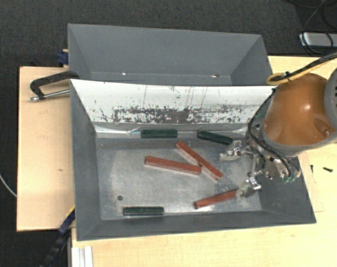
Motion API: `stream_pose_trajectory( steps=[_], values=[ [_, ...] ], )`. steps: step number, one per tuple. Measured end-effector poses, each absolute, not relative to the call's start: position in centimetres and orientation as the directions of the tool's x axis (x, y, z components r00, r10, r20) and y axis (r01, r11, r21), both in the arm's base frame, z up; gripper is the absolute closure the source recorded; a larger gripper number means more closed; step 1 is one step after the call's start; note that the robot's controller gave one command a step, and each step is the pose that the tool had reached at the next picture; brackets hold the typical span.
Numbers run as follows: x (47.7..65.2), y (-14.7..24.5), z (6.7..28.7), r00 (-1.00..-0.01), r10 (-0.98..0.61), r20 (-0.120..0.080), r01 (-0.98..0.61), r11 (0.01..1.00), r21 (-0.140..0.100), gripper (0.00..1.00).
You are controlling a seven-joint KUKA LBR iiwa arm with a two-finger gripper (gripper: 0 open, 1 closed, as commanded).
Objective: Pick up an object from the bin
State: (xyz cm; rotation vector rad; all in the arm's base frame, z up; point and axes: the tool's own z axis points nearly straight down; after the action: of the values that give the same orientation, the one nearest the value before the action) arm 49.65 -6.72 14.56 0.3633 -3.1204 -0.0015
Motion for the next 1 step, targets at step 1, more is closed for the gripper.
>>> stream_pose_trajectory(
  steps=[1],
  values=[
    [49.57, -4.65, 8.64, -0.828, -0.561, -0.002, -0.561, 0.828, -0.001, 0.0]
  ],
)
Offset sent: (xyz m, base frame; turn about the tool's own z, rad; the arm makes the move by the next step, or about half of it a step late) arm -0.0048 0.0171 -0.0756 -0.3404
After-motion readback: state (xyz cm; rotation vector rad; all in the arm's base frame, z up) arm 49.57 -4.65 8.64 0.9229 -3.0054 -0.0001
